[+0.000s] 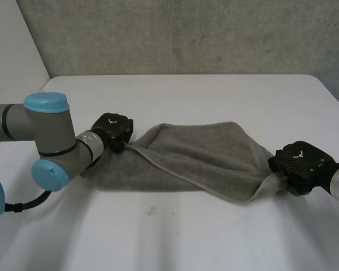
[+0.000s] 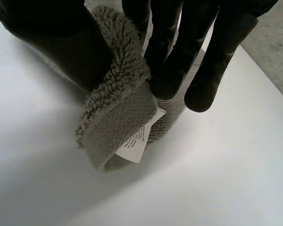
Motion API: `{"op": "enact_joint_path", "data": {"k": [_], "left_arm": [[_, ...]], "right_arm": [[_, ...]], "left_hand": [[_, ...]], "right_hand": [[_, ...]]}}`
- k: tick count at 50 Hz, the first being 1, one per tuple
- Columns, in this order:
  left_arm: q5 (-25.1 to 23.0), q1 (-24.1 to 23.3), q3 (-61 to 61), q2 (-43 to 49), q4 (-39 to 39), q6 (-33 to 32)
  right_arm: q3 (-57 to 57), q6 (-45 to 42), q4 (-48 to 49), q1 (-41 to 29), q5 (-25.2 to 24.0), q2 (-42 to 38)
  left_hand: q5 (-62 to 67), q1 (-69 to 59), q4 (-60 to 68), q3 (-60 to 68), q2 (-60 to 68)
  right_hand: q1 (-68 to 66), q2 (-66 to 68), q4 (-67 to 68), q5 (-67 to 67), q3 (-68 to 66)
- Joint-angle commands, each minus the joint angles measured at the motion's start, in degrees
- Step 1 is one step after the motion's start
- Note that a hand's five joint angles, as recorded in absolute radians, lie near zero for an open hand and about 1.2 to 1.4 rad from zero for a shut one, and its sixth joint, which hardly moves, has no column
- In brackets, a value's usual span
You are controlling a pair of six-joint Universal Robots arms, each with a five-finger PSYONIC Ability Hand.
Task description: Fold the towel.
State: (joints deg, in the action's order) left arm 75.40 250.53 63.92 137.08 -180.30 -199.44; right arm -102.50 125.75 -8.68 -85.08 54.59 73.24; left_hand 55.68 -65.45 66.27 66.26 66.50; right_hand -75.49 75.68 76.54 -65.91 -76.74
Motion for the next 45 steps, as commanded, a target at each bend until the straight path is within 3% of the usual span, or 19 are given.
{"op": "enact_joint_path", "data": {"k": [1, 6, 9, 12, 14, 15, 19, 22, 29, 35, 37, 38, 39, 40, 42, 45], "left_arm": [[3.4, 0.0, 4.0, -7.5, -0.1, 0.5], [4.1, 0.3, 9.2, -18.0, -0.4, 0.8], [4.2, 0.3, 14.6, -30.3, -0.8, 1.2], [4.4, 0.2, 15.4, -34.5, -0.9, 1.5], [4.5, 0.5, 15.8, -44.0, -0.7, 2.5], [4.5, 0.5, 15.8, -44.0, -0.7, 2.5], [4.6, 1.8, 13.6, -55.5, -0.8, 5.6], [4.5, 2.5, 12.0, -57.2, 0.4, 6.4], [4.8, 2.2, 13.2, -54.7, 3.7, 6.3], [4.8, 2.2, 15.7, -41.7, 6.0, 5.9], [5.0, 2.0, 15.3, -37.9, 6.1, 5.8], [5.1, 1.9, 14.6, -34.1, 6.1, 5.8], [5.1, 1.9, 14.6, -34.1, 6.1, 5.8], [5.2, 1.7, 13.3, -30.2, 6.1, 5.8], [5.3, 1.7, 10.9, -26.8, 6.1, 5.8], [6.0, 1.6, 4.9, -20.8, 6.0, 5.9]], "right_arm": [[2.3, 3.6, -0.1, -0.1, 1.7, 0.9], [5.9, 9.8, -0.8, 0.1, 3.5, 4.5], [11.0, 16.1, -3.5, 0.2, 3.9, 15.1], [13.7, 18.1, -5.1, 0.2, 3.9, 18.2], [21.1, 23.1, -8.2, 0.4, 3.9, 23.1], [25.1, 25.9, -9.3, 0.4, 3.9, 24.5], [34.8, 32.5, -11.5, 0.6, 3.9, 25.5], [42.4, 36.0, -15.0, 0.6, 3.8, 25.0], [49.3, 35.7, -23.7, 1.1, 4.0, 14.9], [50.6, 23.8, -34.6, -4.6, 5.6, 1.1], [50.3, 17.4, -36.7, -8.9, 11.2, -5.1], [50.3, 17.3, -36.7, -9.0, 11.2, -5.1], [49.9, 15.3, -36.3, -11.0, 15.2, -7.8], [49.9, 15.3, -36.3, -11.1, 15.2, -7.9], [50.3, 13.1, -33.5, -14.1, 21.7, -12.7], [51.8, 12.8, -27.0, -15.9, 25.4, -16.7]], "left_hand": [[14.3, -14.6, 13.7, 13.7, 13.5], [14.3, -14.6, 13.7, 13.7, 13.5], [14.3, -14.6, 13.7, 13.7, 13.5], [14.3, -14.6, 13.7, 13.7, 13.5], [14.3, -14.6, 13.7, 13.7, 13.5], [14.3, -14.6, 13.7, 13.7, 13.5], [14.3, -14.6, 13.7, 13.7, 13.5], [14.3, -14.6, 13.7, 13.7, 13.5], [14.3, -14.6, 13.7, 13.7, 13.5], [14.3, -14.6, 13.7, 13.7, 13.5], [14.3, -14.6, 13.7, 13.7, 13.5], [14.3, -14.6, 13.7, 13.7, 13.5], [14.3, -14.6, 13.7, 13.7, 13.5], [14.3, -14.6, 13.7, 13.7, 13.5], [14.3, -14.6, 13.7, 13.7, 13.5], [14.3, -14.6, 13.7, 13.7, 13.5]], "right_hand": [[-4.5, 4.3, 3.5, -4.1, -3.3], [-4.5, 4.3, 3.5, -4.1, -3.3], [-4.5, 4.3, 3.5, -4.1, -3.3], [-4.5, 4.3, 3.5, -4.1, -3.3], [-4.5, 4.3, 3.5, -4.1, -3.3], [-4.5, 4.3, 3.5, -4.1, -3.3], [-4.5, 4.3, 3.5, -4.1, -3.3], [-4.5, 4.3, 3.5, -4.1, -3.3], [-4.5, 4.3, 3.5, -4.1, -3.3], [-4.5, 4.3, 3.5, -4.1, -3.3], [-4.5, 4.3, 3.5, -4.1, -3.3], [-4.5, 4.3, 3.5, -4.1, -3.3], [-4.5, 4.3, 3.5, -4.1, -3.3], [-4.5, 4.3, 3.5, -4.1, -3.3], [-4.5, 4.3, 3.5, -4.1, -3.3], [-4.5, 4.3, 3.5, -4.1, -3.3]]}}
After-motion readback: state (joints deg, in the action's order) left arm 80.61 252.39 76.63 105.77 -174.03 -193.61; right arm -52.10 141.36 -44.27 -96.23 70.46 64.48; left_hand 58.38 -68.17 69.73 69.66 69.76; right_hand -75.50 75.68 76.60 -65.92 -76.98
